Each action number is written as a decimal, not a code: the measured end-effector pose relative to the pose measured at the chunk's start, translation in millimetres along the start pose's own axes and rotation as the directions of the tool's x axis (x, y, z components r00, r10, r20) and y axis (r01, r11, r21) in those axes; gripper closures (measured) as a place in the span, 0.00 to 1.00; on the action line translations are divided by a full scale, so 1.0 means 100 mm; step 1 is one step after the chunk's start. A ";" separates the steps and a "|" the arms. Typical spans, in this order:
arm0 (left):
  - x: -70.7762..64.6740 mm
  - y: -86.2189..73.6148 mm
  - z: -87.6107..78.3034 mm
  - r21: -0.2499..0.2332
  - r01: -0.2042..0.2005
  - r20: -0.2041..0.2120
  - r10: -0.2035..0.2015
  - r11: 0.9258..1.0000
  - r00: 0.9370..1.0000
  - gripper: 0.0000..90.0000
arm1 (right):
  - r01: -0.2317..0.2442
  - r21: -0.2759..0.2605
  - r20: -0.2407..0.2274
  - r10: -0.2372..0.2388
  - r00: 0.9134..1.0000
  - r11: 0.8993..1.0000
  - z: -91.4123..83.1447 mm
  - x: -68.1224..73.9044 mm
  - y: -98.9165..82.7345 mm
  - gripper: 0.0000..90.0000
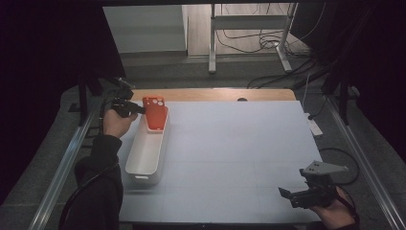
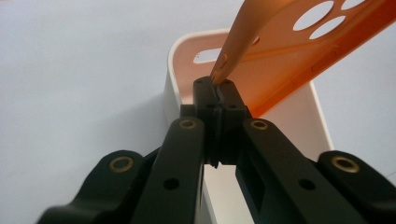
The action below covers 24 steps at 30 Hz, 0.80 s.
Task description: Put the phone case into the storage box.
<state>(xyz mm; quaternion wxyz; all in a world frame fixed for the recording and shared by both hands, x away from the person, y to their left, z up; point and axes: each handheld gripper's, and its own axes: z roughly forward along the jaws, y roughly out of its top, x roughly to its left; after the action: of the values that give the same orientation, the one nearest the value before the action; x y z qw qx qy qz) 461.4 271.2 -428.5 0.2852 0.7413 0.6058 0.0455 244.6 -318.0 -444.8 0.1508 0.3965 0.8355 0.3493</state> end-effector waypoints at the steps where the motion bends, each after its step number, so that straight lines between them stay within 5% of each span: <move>1: 0.00 0.00 0.01 0.001 0.000 -0.001 0.000 1.000 1.000 0.99 | 0.000 0.000 -0.001 0.000 1.000 1.000 0.00 0.00 0.00 0.00; 15: 0.01 -0.03 0.13 0.016 0.006 -0.012 -0.006 1.000 1.000 0.98 | 0.007 0.007 -0.001 -0.007 1.000 1.000 0.00 0.01 0.00 0.00; 24: -0.02 -0.03 0.13 -0.034 -0.012 -0.020 0.012 0.999 1.000 0.90 | 0.008 0.006 -0.001 -0.008 1.000 1.000 0.00 0.01 0.00 0.00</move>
<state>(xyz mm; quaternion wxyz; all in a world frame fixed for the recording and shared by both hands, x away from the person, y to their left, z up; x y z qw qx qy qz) 463.6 265.3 -440.4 0.2914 0.7396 0.6033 0.0648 244.5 -317.3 -444.9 0.1503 0.3935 0.8383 0.3462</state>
